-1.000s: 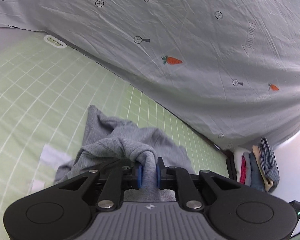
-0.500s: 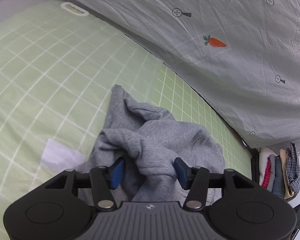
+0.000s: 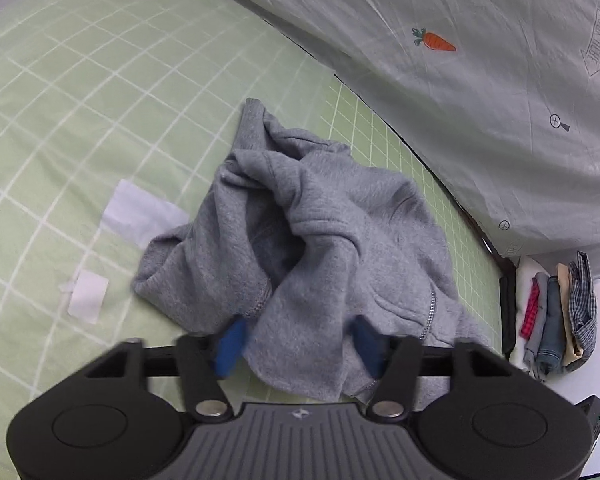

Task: Fold clothes
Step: 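Grasp the hoodie hem with both grippers and fold it toward the hood, then release the hem, then pinch the folded hoodie edge with both grippers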

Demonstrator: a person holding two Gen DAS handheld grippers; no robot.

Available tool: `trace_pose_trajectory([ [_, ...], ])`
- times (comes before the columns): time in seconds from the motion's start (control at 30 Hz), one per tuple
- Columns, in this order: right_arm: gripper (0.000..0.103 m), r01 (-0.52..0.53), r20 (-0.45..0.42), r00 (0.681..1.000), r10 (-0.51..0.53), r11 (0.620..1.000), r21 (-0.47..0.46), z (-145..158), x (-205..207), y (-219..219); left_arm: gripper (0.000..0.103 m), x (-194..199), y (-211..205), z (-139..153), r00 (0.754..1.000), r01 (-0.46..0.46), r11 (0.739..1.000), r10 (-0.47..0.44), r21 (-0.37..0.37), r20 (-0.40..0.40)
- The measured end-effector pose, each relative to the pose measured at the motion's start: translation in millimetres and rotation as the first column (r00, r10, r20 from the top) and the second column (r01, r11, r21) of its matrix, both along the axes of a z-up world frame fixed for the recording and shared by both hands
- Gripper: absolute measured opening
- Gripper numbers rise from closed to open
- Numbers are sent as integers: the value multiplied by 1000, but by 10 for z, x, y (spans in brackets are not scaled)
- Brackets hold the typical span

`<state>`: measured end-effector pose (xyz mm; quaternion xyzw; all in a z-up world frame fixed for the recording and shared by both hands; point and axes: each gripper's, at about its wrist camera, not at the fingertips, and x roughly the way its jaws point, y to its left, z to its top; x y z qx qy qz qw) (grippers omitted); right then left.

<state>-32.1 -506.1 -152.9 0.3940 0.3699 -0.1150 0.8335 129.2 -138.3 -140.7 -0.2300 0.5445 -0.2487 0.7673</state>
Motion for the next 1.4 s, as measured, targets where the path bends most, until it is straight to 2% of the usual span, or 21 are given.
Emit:
trace_pose_trajectory([
  [0.03, 20, -1, 18, 1000, 1, 1000, 15, 2, -11, -6, 15, 20, -5, 8, 1000, 1, 1000, -1, -29, -10],
  [0.07, 16, -3, 38, 999, 2, 1000, 29, 8, -23, -12, 8, 41, -6, 18, 1000, -2, 998, 1, -61, -20],
  [0.13, 13, -4, 86, 996, 2, 1000, 22, 93, -42, -17, 7, 90, 32, 69, 998, -35, 987, 27, -159, -49],
  [0.2, 12, -13, 127, 992, 10, 1000, 19, 214, -17, -50, 6, 189, 43, 186, 999, -41, 977, 35, -207, -35],
  [0.33, 11, 17, 218, 975, -35, 996, 86, 402, 253, -347, 8, 571, -57, 518, 991, -42, 973, 68, -227, 111],
  [0.43, 15, 90, 299, 947, -116, 991, 98, 627, 542, -559, 20, 855, -98, 687, 959, -173, 957, 218, -232, 182],
  [0.47, 18, 125, 327, 933, -150, 988, 95, 716, 618, -619, 30, 910, -88, 749, 952, -193, 954, 239, -231, 192],
  [0.5, 30, 139, 342, 928, -151, 988, 60, 792, 647, -633, 38, 960, -78, 809, 945, -208, 951, 256, -230, 204],
  [0.53, 39, 146, 352, 925, -141, 989, 14, 864, 661, -631, 41, 982, -70, 860, 941, -200, 953, 251, -229, 226],
  [0.6, 39, 160, 371, 921, -120, 984, -77, 1008, 688, -628, 50, 937, -58, 895, 937, -167, 968, 215, -189, 275],
  [0.73, 38, 99, 235, 971, -40, 964, -247, 842, 652, -477, 52, 775, -147, 681, 951, -98, 995, 85, 29, 296],
  [0.87, 35, 18, 106, 994, 15, 954, -299, 525, 583, -316, 52, 583, -200, 339, 964, -28, 981, -24, 191, 265],
  [1.0, 36, -41, 47, 997, 59, 947, -318, 361, 647, -254, 57, 584, -222, 140, 969, -2, 978, -49, 209, 241],
  [1.1, 48, -88, 26, 995, 100, 949, -303, 278, 788, -272, 58, 673, -234, 33, 974, -19, 985, -20, 171, 224],
  [1.13, 48, -104, 14, 994, 113, 949, -297, 238, 850, -281, 58, 705, -238, 5, 976, -25, 988, -9, 155, 218],
  [1.17, 49, -110, 4, 993, 116, 951, -288, 190, 900, -304, 56, 737, -242, -23, 977, -31, 990, 1, 139, 213],
  [1.2, 43, -112, -4, 993, 115, 958, -264, 132, 947, -341, 42, 764, -245, -47, 978, -36, 992, 10, 121, 208],
  [1.23, 21, -108, -4, 994, 110, 968, -226, 83, 974, -383, 23, 776, -238, -49, 979, -34, 995, 15, 92, 205],
  [1.27, 10, -92, 11, 995, 96, 978, -189, 65, 956, -425, 2, 785, -213, -38, 979, -46, 996, 31, 74, 200],
  [1.3, 6, -62, 54, 996, 72, 984, -167, 103, 876, -469, 0, 772, -138, 1, 975, -80, 996, 69, 42, 210],
  [1.4, 5, 52, 190, 981, -32, 993, -103, 248, 559, -605, 0, 732, 152, 124, 954, -199, 979, 204, -45, 219],
])
